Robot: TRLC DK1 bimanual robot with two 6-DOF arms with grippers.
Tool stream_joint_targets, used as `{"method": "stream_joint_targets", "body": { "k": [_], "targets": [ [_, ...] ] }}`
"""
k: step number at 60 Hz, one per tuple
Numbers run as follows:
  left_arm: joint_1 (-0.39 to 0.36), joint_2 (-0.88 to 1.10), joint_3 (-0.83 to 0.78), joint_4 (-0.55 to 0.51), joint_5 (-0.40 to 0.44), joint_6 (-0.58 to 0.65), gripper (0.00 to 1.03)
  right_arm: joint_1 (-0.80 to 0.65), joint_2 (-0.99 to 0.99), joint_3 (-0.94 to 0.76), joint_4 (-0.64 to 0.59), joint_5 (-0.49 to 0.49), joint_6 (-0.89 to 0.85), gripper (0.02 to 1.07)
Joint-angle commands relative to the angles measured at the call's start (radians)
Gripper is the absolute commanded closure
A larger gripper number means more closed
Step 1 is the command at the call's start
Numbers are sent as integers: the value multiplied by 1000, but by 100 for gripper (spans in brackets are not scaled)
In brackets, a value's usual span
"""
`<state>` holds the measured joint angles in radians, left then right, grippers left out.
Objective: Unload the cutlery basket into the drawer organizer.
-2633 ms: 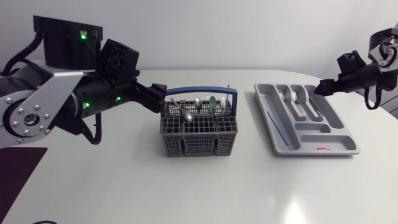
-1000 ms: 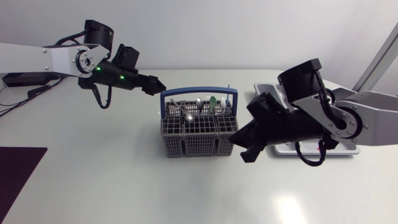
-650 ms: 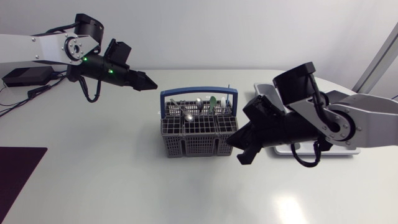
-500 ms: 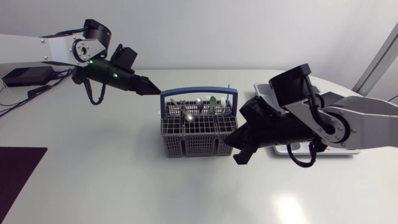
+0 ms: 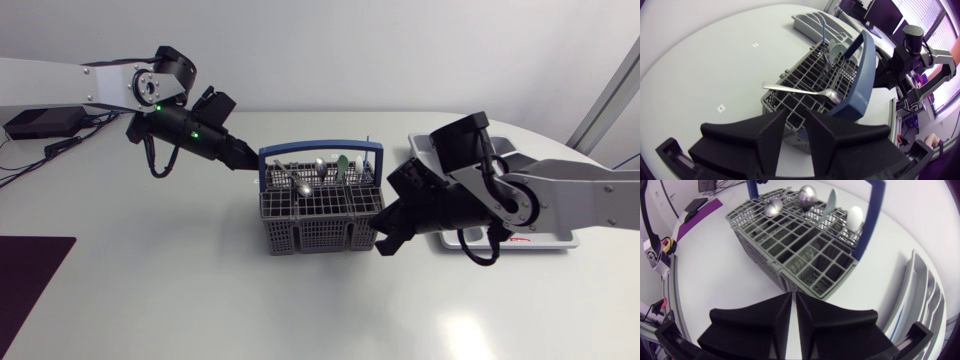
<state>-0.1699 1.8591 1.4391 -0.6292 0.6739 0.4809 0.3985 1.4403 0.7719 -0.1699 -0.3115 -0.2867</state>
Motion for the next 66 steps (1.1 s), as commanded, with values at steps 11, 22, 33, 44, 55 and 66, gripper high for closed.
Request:
{"method": "stream_joint_targets", "body": {
  "k": [11, 22, 33, 44, 55, 66],
  "targets": [
    [-22, -83, -114, -49, 26, 74, 75, -69, 74, 23, 30, 18, 1, 93],
    [-48, -136, -169, -76, 32, 108, 75, -82, 109, 64, 41, 34, -3, 93],
    [-97, -190, -212, -107, 38, 137, 75, -78, 157, 118, 52, 57, -2, 93],
    [-164, -224, -243, -121, 36, 139, 75, -50, 201, 162, 52, 69, 1, 93],
    [-237, -241, -258, -141, 36, 139, 75, -26, 233, 194, 52, 80, 4, 93],
    [-238, -301, -263, -161, 32, 136, 75, -41, 209, 170, 49, 78, 1, 93]
  ]
}}
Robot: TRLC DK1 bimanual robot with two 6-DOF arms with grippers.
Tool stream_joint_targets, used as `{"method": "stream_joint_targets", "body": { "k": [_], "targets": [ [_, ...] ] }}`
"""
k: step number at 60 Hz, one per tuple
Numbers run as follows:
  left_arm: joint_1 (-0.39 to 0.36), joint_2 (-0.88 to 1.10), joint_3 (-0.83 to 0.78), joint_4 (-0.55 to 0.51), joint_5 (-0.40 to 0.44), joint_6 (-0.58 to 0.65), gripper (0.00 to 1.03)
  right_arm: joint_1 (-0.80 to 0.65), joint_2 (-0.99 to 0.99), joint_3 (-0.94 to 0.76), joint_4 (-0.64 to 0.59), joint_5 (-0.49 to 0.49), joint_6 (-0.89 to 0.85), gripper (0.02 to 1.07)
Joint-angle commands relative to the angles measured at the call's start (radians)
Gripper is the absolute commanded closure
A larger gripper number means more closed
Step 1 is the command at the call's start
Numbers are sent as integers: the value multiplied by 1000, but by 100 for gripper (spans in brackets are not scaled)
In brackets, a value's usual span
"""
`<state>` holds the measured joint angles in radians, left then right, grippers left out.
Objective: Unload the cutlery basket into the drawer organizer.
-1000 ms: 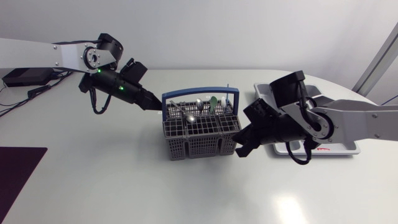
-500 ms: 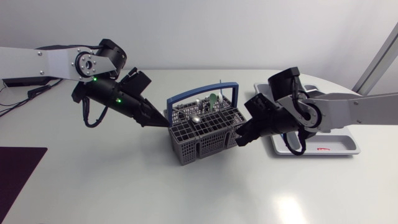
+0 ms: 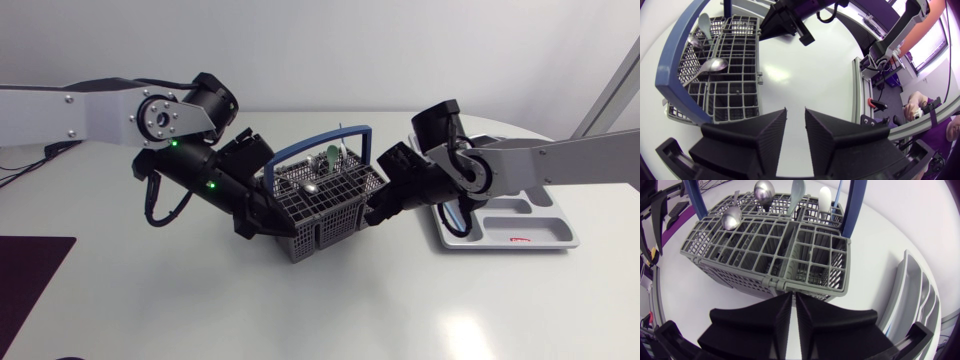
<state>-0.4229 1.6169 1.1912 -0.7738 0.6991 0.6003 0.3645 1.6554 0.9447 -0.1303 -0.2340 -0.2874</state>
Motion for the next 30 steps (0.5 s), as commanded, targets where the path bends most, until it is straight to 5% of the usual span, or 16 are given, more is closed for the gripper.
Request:
{"method": "stream_joint_targets", "body": {
  "k": [1, 18, 30],
  "targets": [
    [24, -66, -13, -16, 7, 16, 75, -10, -13, -7, 9, 1, 1, 93],
    [216, -98, 33, -4, 8, 32, 75, -85, -97, -86, 9, -27, -33, 93],
    [240, -29, 54, 143, -10, -39, 74, -96, -80, -67, 12, -27, -27, 93]
  ]
}}
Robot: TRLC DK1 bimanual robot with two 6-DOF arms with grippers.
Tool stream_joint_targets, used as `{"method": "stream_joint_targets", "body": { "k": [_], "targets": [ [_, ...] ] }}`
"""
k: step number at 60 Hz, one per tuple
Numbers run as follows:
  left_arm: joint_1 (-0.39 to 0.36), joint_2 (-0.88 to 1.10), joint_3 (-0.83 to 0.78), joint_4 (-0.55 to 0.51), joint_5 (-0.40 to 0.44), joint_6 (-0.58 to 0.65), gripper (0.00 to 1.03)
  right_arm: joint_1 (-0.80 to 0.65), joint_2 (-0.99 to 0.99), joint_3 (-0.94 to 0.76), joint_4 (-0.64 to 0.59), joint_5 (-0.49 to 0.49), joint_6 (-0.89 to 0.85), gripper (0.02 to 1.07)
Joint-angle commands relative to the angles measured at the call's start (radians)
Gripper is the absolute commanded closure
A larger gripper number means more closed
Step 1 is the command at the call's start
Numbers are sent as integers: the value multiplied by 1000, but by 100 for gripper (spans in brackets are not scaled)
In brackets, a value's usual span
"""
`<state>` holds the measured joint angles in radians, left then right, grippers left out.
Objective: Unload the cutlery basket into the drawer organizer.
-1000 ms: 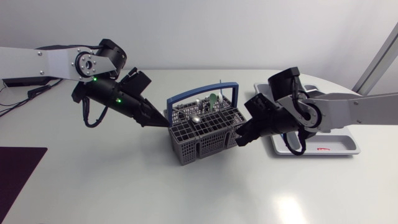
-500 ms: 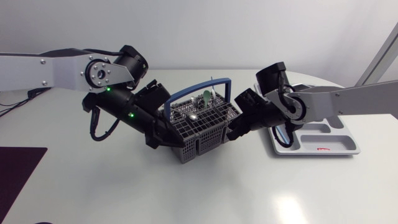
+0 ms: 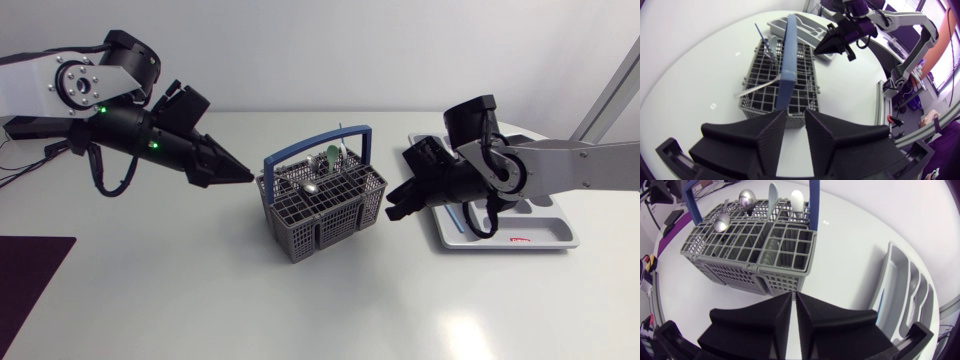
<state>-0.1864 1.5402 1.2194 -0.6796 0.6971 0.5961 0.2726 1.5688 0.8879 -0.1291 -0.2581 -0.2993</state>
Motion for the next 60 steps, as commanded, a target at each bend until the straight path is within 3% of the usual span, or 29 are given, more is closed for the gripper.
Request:
{"method": "stream_joint_targets", "body": {
  "k": [1, 15, 34, 60],
  "targets": [
    [2, 55, 25, 75, -19, -51, 74, -4, 10, -6, 11, -1, -14, 93],
    [-33, 159, 35, 313, -142, -177, 74, 13, 62, 39, 11, 20, 22, 93],
    [-116, 138, -9, 308, -142, -174, 74, 27, 128, 109, 37, 45, 68, 93],
    [-251, 38, -95, 212, -142, -157, 74, 85, 231, 261, 25, 54, 108, 93]
  ]
}}
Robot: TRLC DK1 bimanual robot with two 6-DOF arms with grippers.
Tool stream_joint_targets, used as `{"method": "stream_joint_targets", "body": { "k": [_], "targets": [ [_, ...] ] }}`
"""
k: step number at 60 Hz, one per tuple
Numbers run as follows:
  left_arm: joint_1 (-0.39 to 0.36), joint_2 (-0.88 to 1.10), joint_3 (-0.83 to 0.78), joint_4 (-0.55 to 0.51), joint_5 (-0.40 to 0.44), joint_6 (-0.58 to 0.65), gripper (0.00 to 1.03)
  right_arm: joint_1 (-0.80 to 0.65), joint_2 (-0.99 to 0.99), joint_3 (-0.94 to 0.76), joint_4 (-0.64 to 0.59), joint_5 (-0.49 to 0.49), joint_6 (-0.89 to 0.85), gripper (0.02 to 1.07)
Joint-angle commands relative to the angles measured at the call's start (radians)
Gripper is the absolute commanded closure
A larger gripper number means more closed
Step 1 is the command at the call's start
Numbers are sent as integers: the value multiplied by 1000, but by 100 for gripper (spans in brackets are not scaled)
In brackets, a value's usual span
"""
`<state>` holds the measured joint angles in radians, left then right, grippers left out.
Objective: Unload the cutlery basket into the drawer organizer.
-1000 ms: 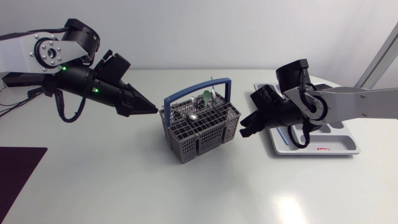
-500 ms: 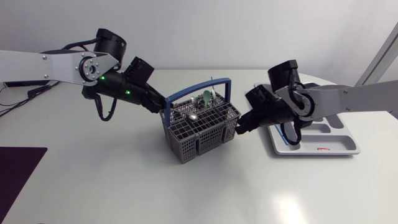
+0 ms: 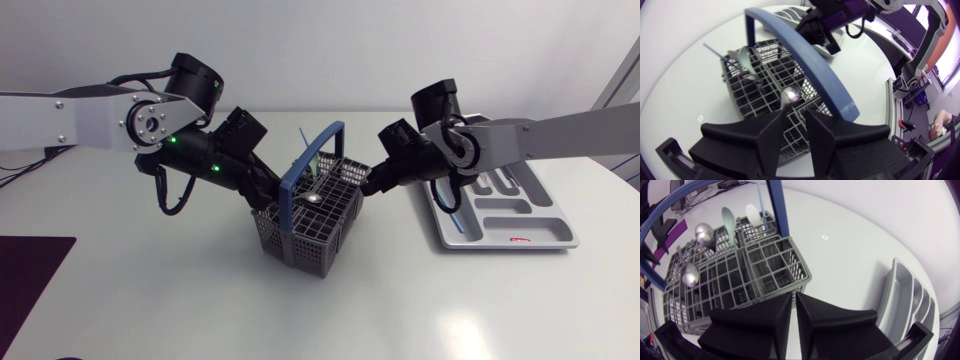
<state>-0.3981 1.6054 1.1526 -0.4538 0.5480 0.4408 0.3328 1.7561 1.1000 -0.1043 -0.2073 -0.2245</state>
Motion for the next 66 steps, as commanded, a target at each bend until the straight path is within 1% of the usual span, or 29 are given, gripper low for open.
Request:
{"method": "stream_joint_targets", "body": {
  "k": [1, 4, 14, 16, 21, 27, 34, 39, 44, 53, 66],
  "targets": [
    [-45, -27, -28, -16, 7, -5, 74, 31, 51, 60, -3, 3, 33, 93],
    [-68, -27, -27, -16, 3, -17, 74, 45, 69, 84, -9, 9, 36, 93],
    [-140, -21, -10, -16, -51, -56, 74, 83, 102, 133, -21, 28, 39, 93],
    [-150, -22, -5, -16, -59, -59, 74, 84, 100, 133, -21, 29, 39, 93],
    [-145, -35, -4, -19, -63, -67, 74, 75, 80, 118, -23, 28, 37, 93],
    [-97, -85, -11, -42, -63, -57, 74, 52, 19, 57, -21, 25, 27, 93],
    [1, -153, -33, -66, -59, -28, 73, 23, -84, -42, -20, -3, 11, 93],
    [74, -182, -54, -88, -37, 7, 72, 6, -161, -111, -25, -18, 1, 93],
    [122, -190, -80, -109, -20, 47, 72, -3, -228, -172, -37, -40, -3, 93],
    [163, -177, -146, -120, -22, 116, 72, 2, -343, -259, -72, -55, -3, 93],
    [154, -144, -243, -123, -22, 199, 72, 49, -475, -344, -126, -57, 14, 93]
  ]
}}
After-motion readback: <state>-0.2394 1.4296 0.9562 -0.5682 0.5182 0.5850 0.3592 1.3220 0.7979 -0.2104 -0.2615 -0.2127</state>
